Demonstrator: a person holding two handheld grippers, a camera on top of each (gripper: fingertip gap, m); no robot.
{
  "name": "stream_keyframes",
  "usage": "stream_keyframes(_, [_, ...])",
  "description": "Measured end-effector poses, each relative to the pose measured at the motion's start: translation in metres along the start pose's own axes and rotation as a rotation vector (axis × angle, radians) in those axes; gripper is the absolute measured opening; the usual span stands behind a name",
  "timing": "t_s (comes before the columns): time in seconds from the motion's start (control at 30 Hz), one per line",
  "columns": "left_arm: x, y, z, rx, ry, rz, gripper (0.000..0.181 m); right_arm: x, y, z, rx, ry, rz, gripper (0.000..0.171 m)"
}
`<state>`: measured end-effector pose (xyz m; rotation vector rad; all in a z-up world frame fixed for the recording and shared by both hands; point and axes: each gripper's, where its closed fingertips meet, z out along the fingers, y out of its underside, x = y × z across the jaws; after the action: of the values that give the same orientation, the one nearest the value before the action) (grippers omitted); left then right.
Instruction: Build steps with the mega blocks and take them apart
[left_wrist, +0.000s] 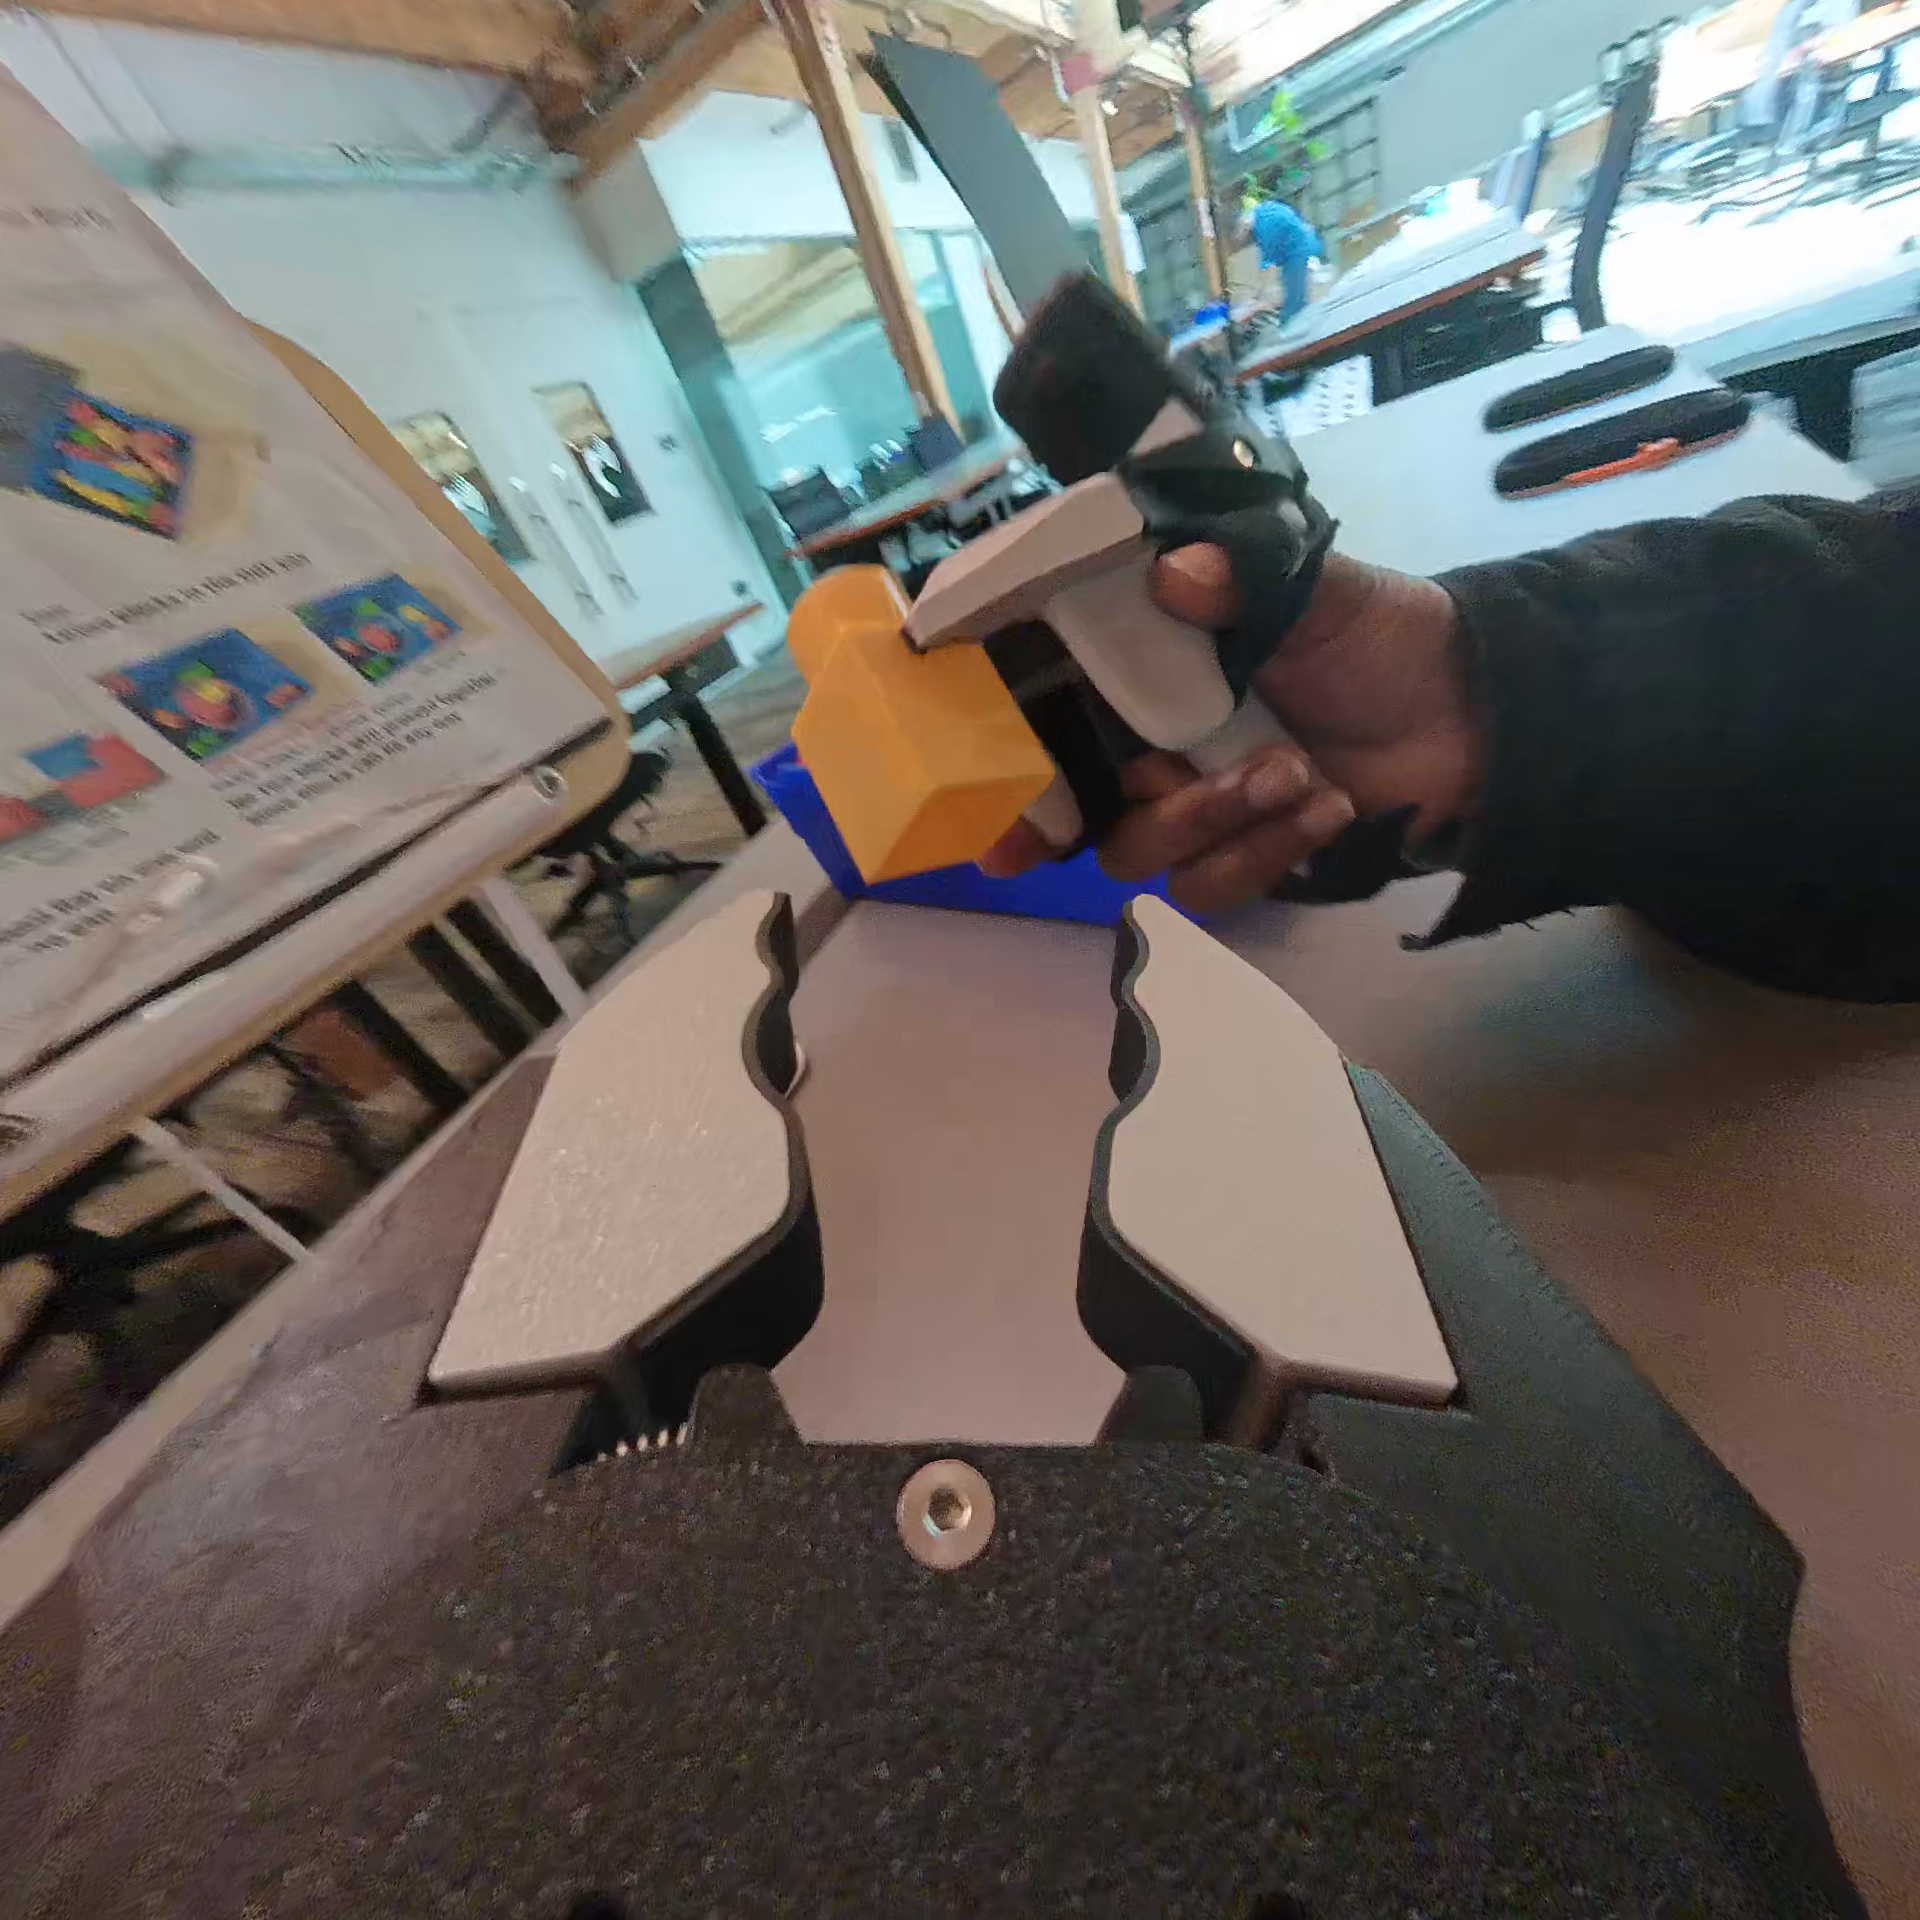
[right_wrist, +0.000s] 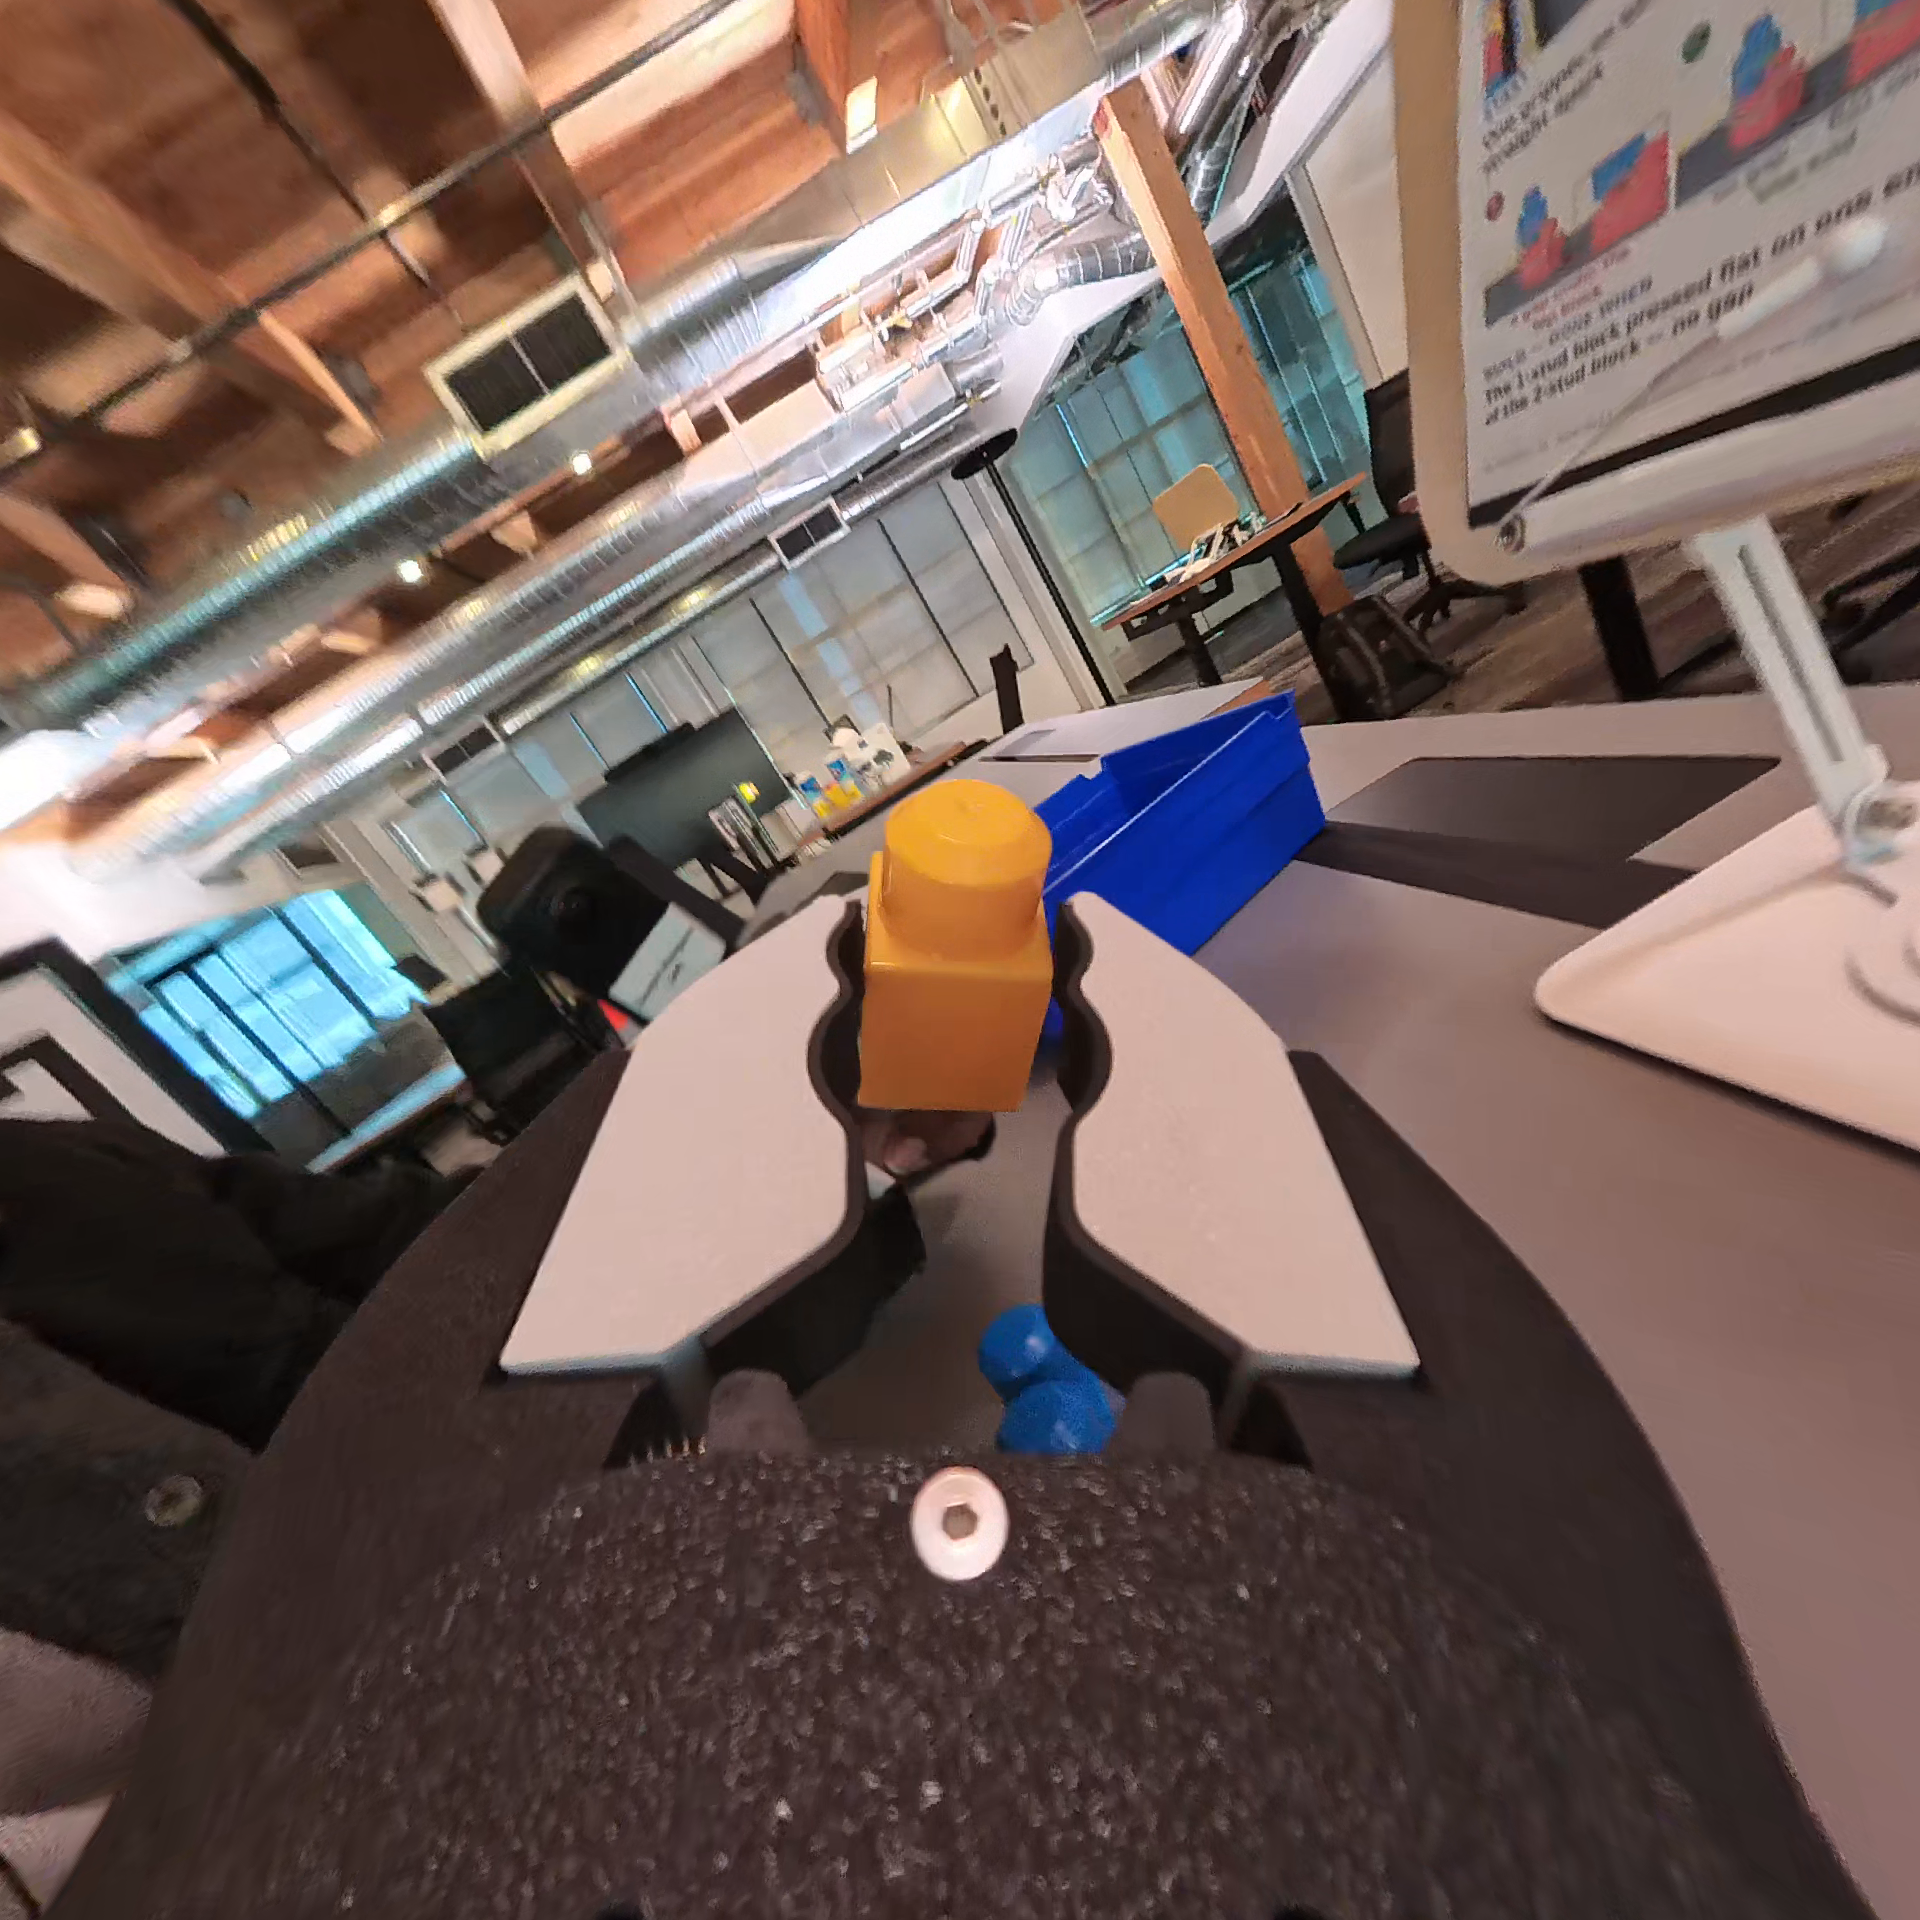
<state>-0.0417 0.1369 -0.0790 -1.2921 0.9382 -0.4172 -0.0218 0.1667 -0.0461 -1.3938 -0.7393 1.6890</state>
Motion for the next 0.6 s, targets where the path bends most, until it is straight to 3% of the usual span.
stream_keyframes(0.23, [0.025, 0.058, -0.015, -0.321, 0.306, -0.17, 0.063, -0.011, 0.018, -0.006, -0.191, -0.012, -0.352, 0.035])
stream_keyframes(0.37, [0.055, 0.098, -0.03, -0.531, 0.482, -0.277, 0.076, -0.017, 0.033, -0.006, -0.275, -0.06, -0.402, 0.035])
stream_keyframes(0.6, [0.08, 0.136, -0.029, -0.713, 0.53, -0.198, 0.079, -0.015, 0.059, -0.003, -0.378, -0.083, -0.446, 0.035])
